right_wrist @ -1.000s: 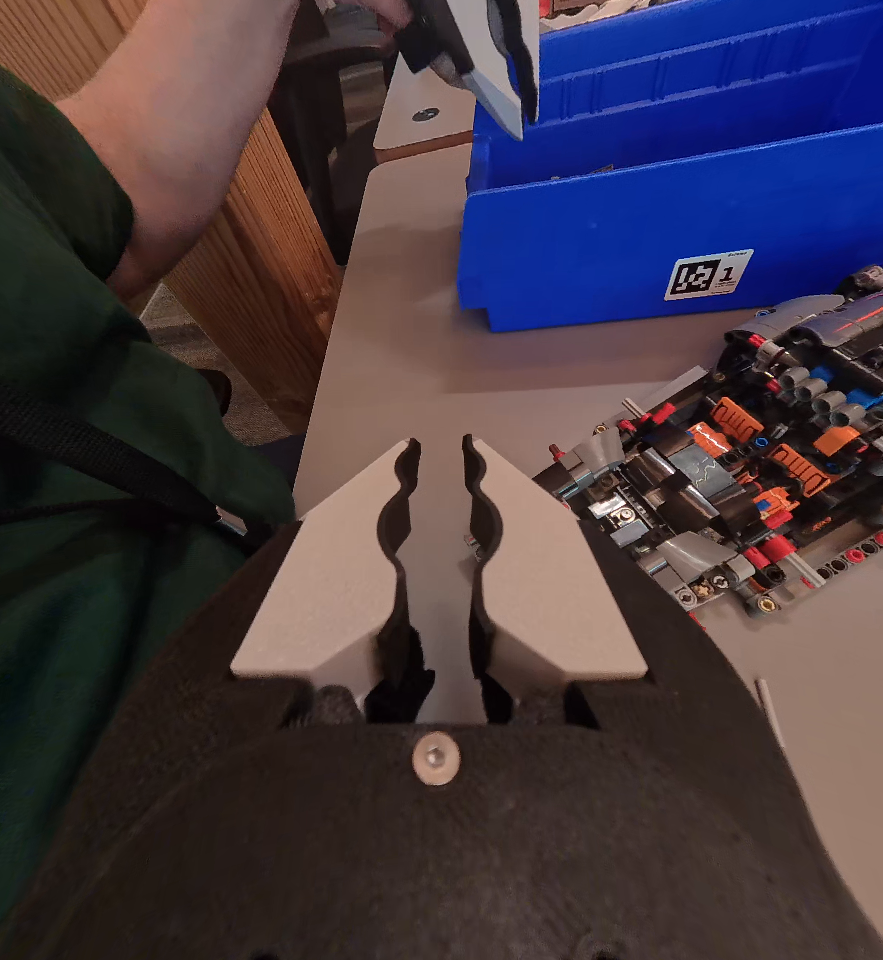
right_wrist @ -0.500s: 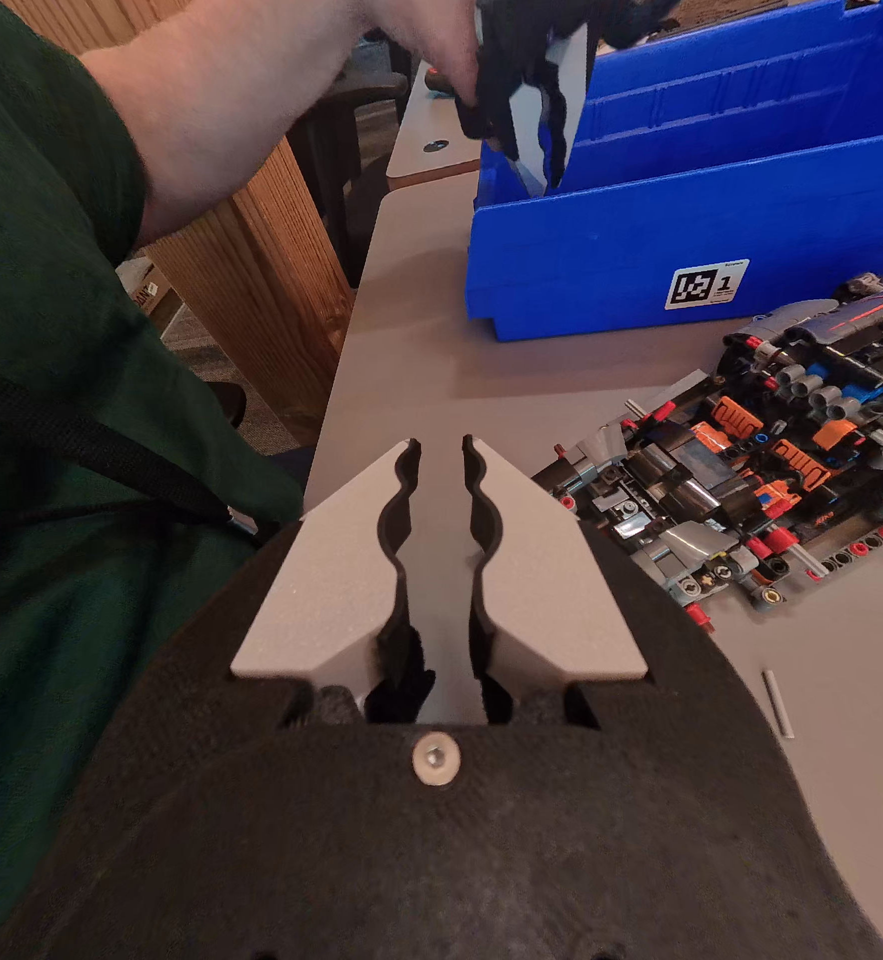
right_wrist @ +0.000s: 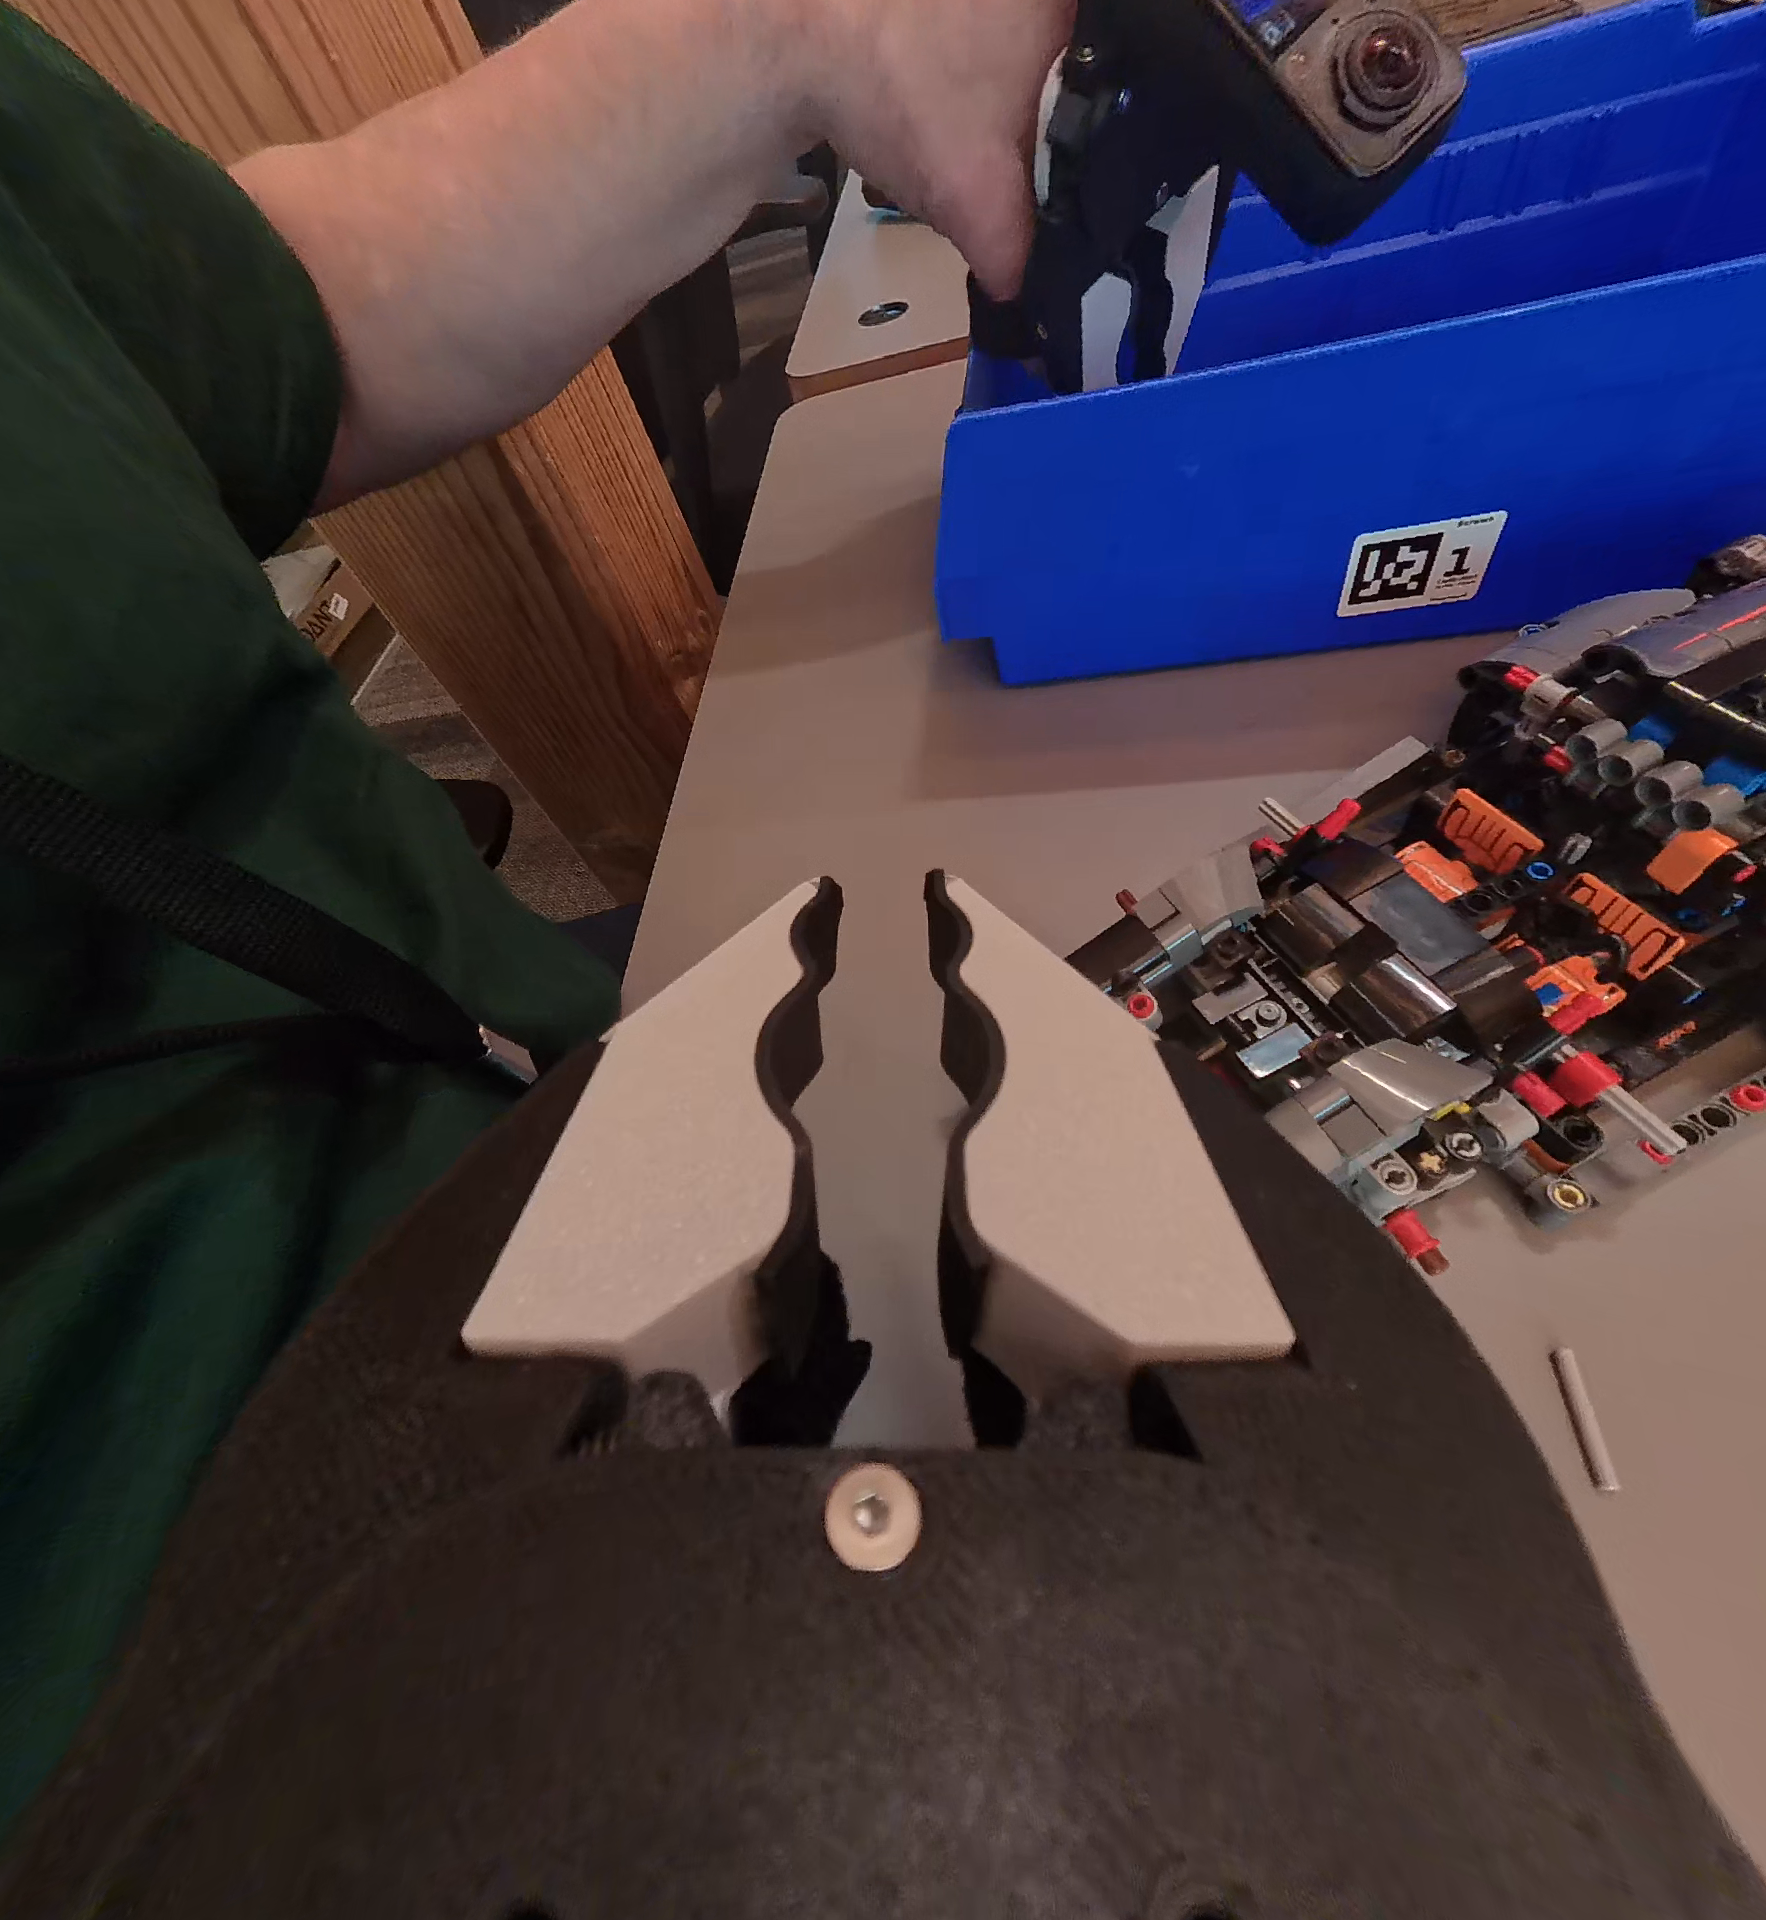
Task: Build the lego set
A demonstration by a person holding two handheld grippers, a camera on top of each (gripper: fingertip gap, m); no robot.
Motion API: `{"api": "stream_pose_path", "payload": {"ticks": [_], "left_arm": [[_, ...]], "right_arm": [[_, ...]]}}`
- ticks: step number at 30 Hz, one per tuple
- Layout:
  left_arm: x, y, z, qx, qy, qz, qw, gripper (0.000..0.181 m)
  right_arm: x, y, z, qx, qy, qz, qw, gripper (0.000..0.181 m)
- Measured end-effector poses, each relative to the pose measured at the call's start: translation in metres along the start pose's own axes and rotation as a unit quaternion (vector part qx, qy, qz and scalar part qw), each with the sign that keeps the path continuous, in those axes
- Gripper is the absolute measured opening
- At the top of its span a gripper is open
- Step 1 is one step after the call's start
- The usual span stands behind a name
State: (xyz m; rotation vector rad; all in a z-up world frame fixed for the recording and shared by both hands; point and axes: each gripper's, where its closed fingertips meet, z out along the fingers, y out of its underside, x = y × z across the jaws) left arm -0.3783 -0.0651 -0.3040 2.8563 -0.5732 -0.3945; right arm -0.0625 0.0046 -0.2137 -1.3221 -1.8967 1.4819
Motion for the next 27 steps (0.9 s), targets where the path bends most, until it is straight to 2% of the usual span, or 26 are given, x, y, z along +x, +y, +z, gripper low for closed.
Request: {"api": "stream_pose_path", "payload": {"ticks": [1,4,7,13,16,20,23,27], "left_arm": [[0.002,-0.005,-0.002,0.014,0.009,0.000,1.000,0.022],[0.009,-0.028,-0.008,0.059,0.034,0.004,0.998,0.013],[0.011,-0.052,-0.032,0.145,0.055,0.003,0.988,0.027],[-0.036,-0.049,-0.064,0.197,-0.021,-0.031,0.980,0.034],[-0.040,-0.068,-0.077,0.234,-0.046,-0.013,0.971,0.033],[-0.039,-0.100,-0.064,0.241,-0.039,-0.001,0.970,0.033],[-0.042,-0.118,-0.053,0.255,-0.008,-0.026,0.967,0.033],[-0.046,-0.124,-0.039,0.240,0.017,-0.043,0.970,0.034]], "right_arm": [[0.000,0.000,0.000,0.001,-0.001,0.000,1.000,0.016],[-0.001,0.000,0.001,0.002,-0.004,0.001,1.000,0.016],[0.000,0.000,0.000,0.002,-0.001,0.002,1.000,0.016],[0.002,-0.001,-0.003,0.011,-0.005,0.012,1.000,0.015],[0.003,-0.003,-0.002,0.013,-0.007,0.011,1.000,0.016],[0.001,-0.007,0.000,0.016,-0.011,0.007,1.000,0.015],[0.000,-0.006,-0.001,0.013,-0.010,0.005,1.000,0.016],[0.004,-0.004,-0.006,0.017,-0.005,0.012,1.000,0.015]]}}
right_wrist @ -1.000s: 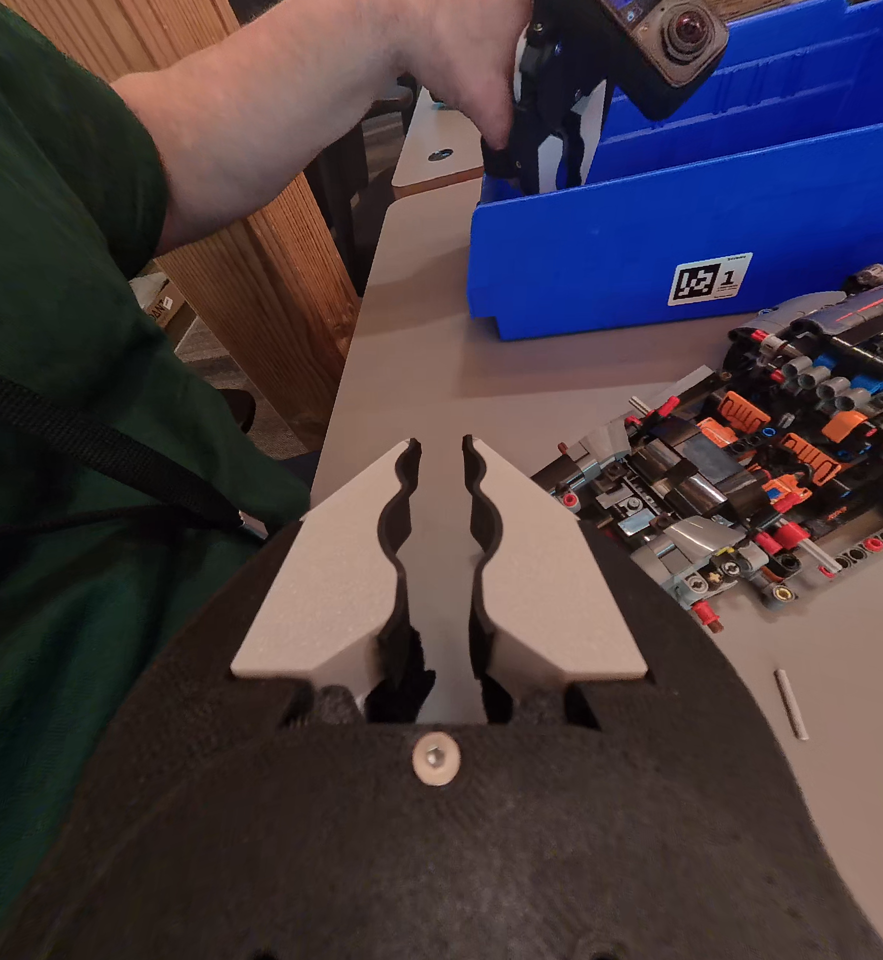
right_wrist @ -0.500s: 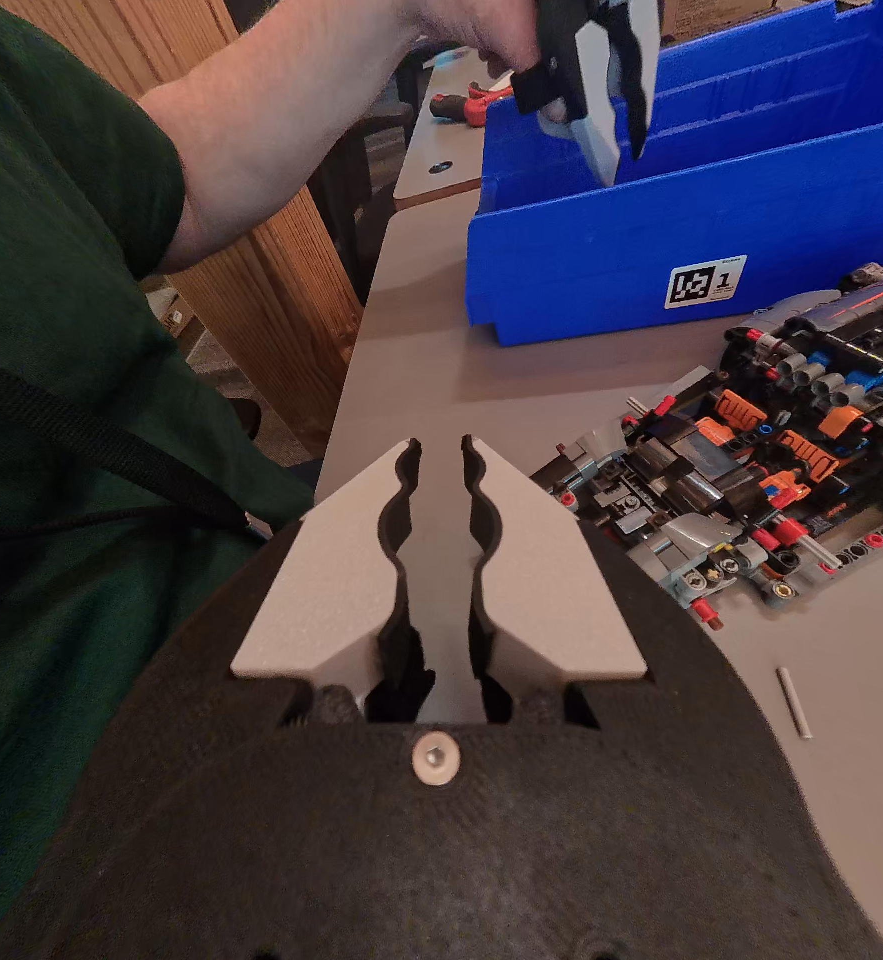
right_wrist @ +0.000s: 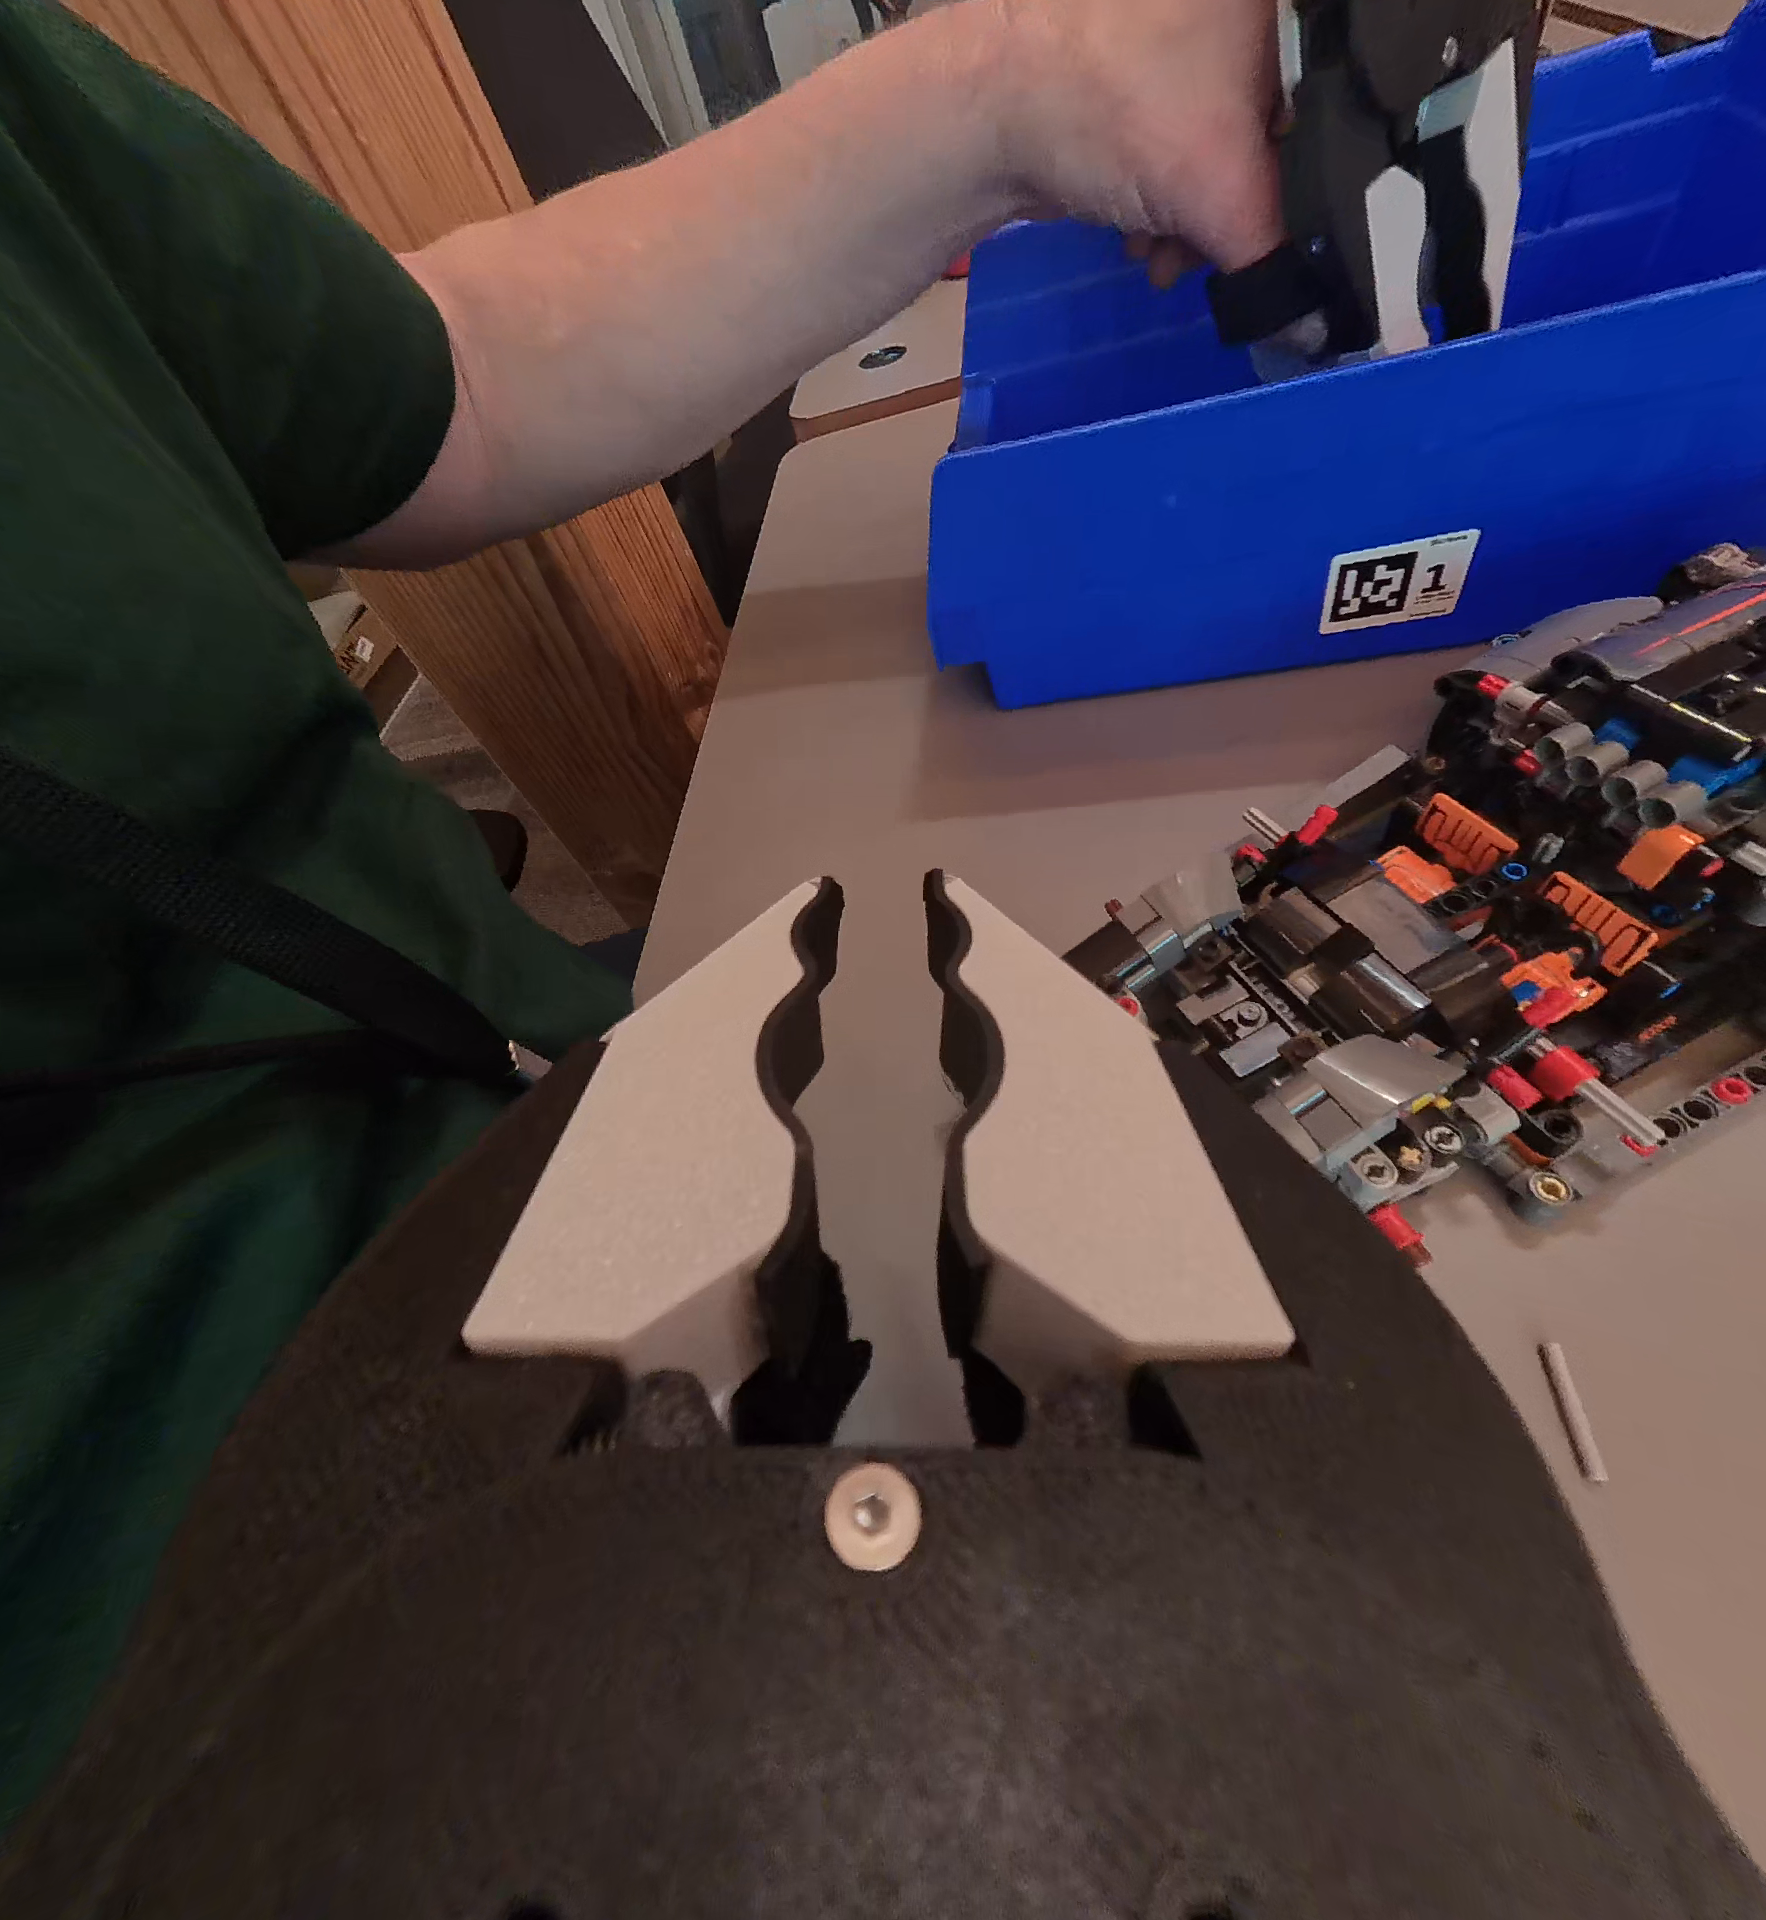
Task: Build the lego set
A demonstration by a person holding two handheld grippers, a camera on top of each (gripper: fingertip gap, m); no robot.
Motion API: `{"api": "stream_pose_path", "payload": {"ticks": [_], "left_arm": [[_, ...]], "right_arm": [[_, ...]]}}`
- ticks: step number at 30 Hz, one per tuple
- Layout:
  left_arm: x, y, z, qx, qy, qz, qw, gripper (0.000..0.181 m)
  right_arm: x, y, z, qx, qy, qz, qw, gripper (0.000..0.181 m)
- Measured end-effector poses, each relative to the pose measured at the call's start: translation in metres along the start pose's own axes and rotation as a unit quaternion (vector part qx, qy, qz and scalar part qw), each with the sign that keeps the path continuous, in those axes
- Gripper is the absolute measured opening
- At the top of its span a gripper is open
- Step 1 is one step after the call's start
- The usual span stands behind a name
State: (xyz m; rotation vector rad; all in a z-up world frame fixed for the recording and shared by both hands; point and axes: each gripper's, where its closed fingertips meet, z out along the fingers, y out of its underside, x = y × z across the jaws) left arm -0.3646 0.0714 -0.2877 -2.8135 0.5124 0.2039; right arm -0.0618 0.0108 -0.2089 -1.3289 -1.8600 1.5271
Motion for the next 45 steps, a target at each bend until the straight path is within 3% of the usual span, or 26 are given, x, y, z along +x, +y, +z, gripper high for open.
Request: {"api": "stream_pose_path", "payload": {"ticks": [7,15,23,30,38,45], "left_arm": [[0.002,0.010,0.015,-0.023,0.052,-0.040,0.998,0.030],[0.000,0.009,0.013,-0.006,0.048,-0.027,0.998,0.008],[-0.017,0.009,-0.018,0.017,0.018,-0.037,0.999,0.011],[-0.017,0.019,-0.002,-0.023,-0.003,-0.010,1.000,0.016],[-0.015,0.008,0.011,-0.035,-0.004,0.041,0.999,0.017],[-0.016,0.008,0.014,-0.023,-0.006,0.042,0.999,0.006]], "right_arm": [[0.005,-0.002,-0.003,0.011,-0.003,0.007,1.000,0.015],[0.010,-0.001,-0.006,0.014,-0.002,0.011,1.000,0.015],[0.012,0.000,-0.007,0.019,-0.003,0.015,1.000,0.015],[0.012,-0.001,-0.006,0.020,-0.006,0.014,1.000,0.015],[0.014,0.001,-0.009,0.022,-0.002,0.020,1.000,0.015],[0.018,0.003,-0.009,0.022,-0.002,0.022,1.000,0.015]]}}
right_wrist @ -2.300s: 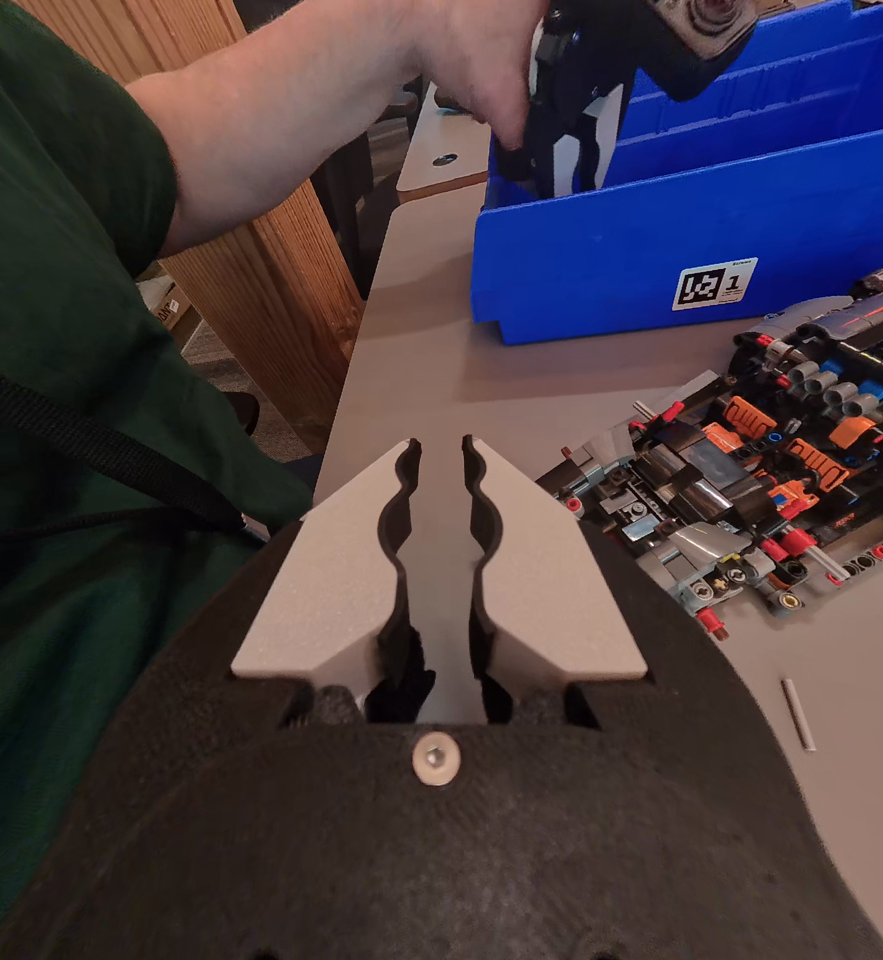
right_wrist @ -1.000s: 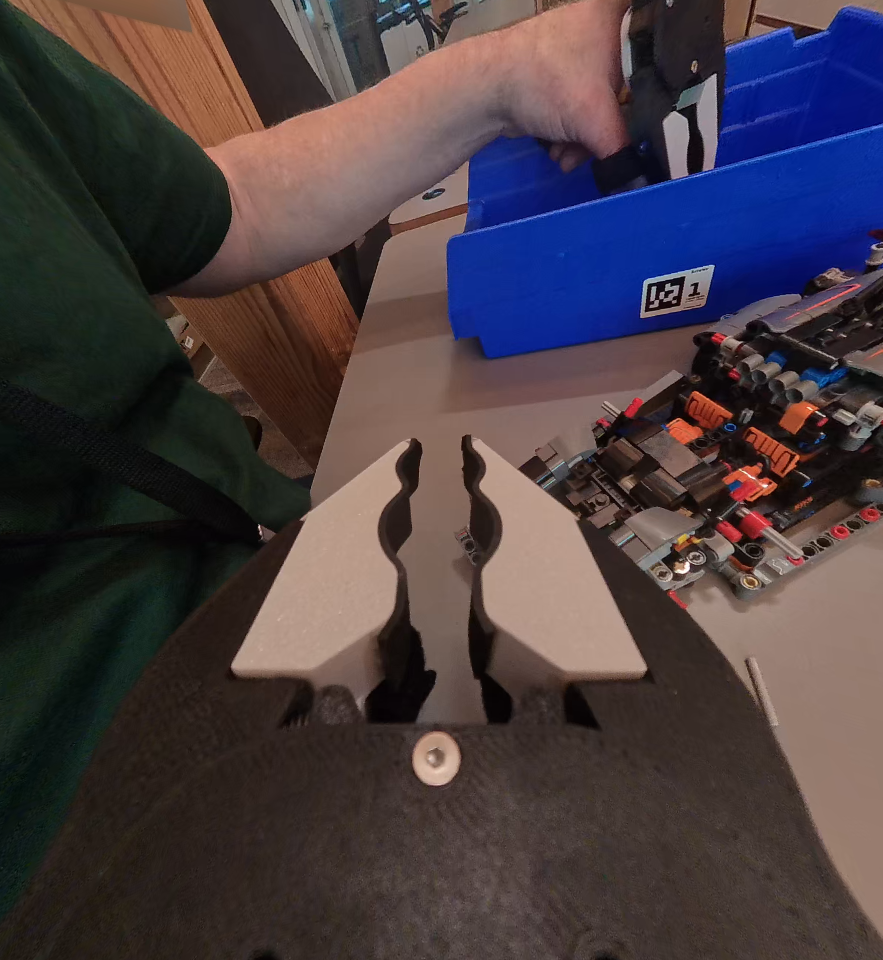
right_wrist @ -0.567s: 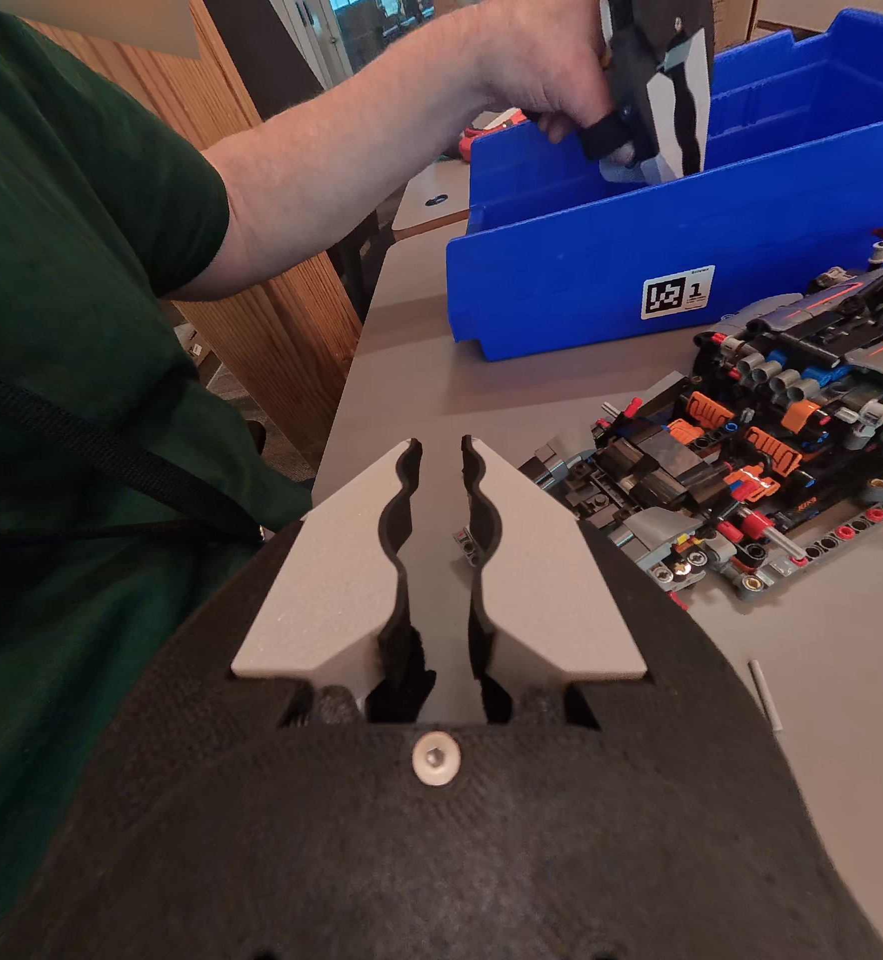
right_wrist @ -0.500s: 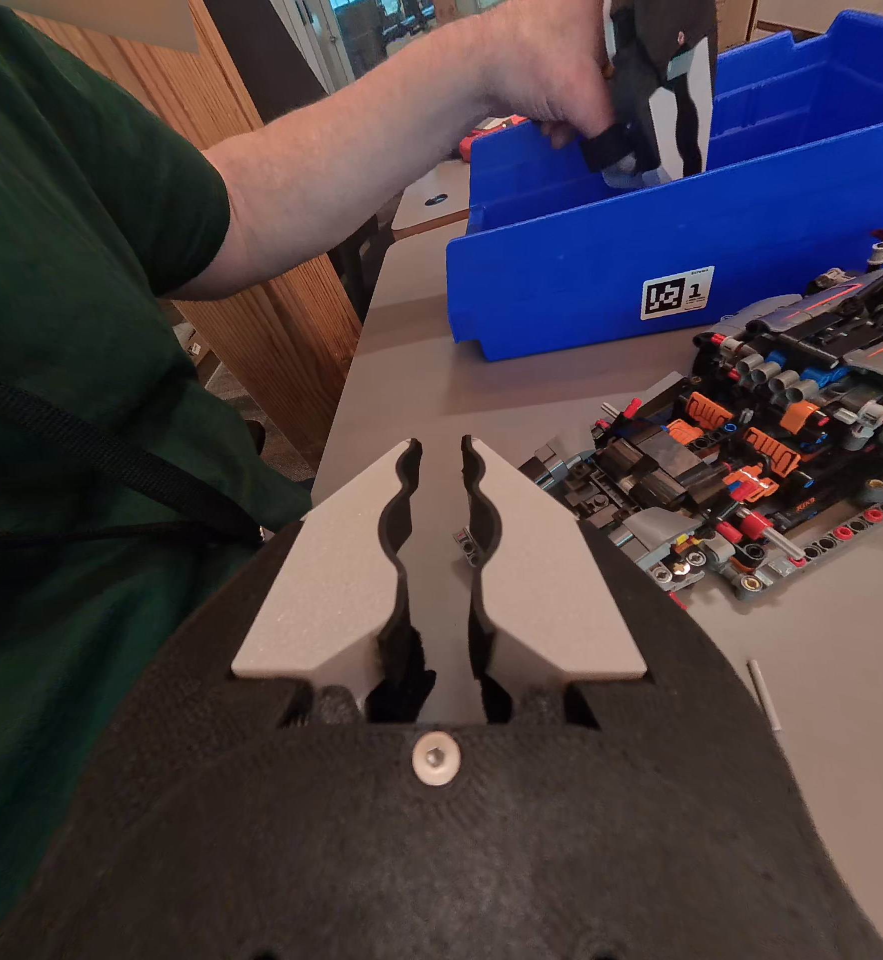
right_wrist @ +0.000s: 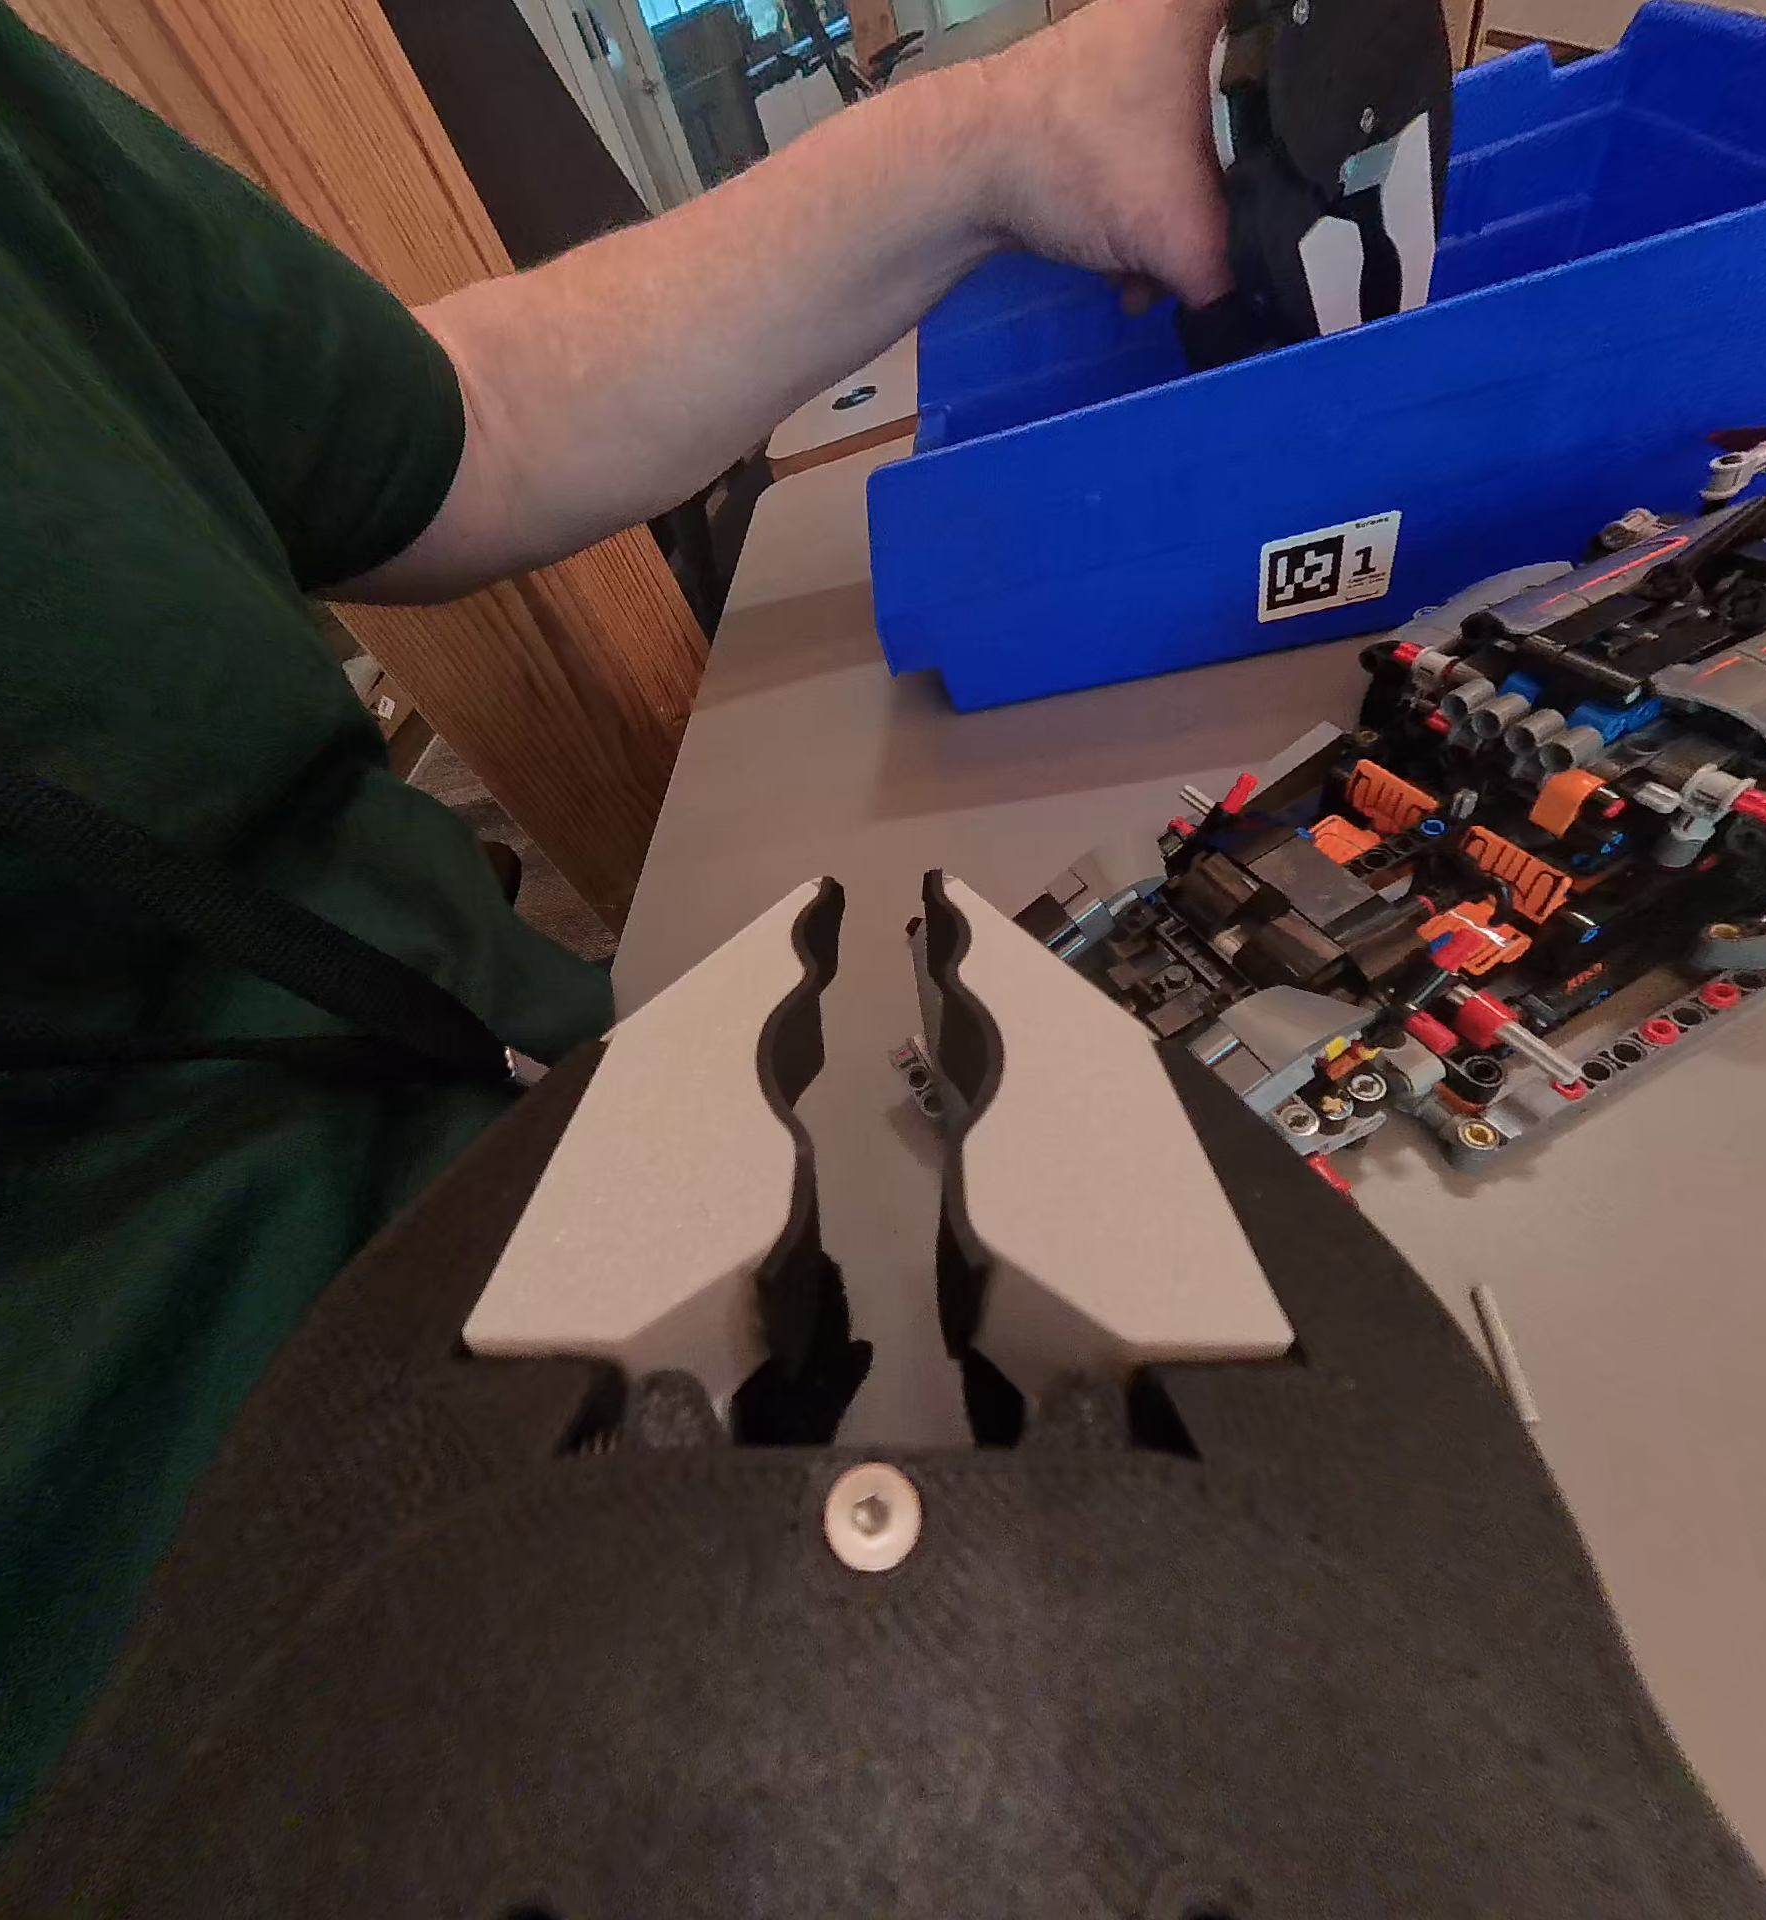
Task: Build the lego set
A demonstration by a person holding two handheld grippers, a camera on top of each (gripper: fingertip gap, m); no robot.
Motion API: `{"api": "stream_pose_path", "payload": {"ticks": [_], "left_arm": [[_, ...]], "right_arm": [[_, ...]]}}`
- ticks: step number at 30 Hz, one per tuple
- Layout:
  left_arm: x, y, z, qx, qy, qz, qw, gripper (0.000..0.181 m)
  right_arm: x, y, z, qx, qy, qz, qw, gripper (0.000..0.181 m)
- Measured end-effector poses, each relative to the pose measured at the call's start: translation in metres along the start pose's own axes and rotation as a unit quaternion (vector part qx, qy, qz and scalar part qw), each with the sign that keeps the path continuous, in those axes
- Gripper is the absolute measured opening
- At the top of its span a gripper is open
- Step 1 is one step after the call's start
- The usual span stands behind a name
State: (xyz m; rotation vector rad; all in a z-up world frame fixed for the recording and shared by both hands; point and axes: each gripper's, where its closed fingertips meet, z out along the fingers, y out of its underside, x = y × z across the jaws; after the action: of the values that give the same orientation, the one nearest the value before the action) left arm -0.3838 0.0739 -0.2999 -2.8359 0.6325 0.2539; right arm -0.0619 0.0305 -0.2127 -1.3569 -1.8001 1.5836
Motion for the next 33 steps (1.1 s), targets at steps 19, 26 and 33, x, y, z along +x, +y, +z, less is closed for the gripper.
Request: {"api": "stream_pose_path", "payload": {"ticks": [19,26,33], "left_arm": [[0.032,-0.039,-0.113,0.178,-0.060,-0.012,0.982,0.005],[0.139,-0.043,-0.157,0.198,-0.021,0.062,0.978,0.005],[0.216,-0.012,-0.116,0.123,0.024,0.073,0.989,0.005]], "right_arm": [[-0.013,-0.006,-0.010,0.014,0.007,-0.017,1.000,0.015],[-0.024,-0.008,-0.016,0.023,0.008,-0.026,0.999,0.014],[-0.031,0.000,-0.012,0.010,0.000,-0.026,1.000,0.014]]}}
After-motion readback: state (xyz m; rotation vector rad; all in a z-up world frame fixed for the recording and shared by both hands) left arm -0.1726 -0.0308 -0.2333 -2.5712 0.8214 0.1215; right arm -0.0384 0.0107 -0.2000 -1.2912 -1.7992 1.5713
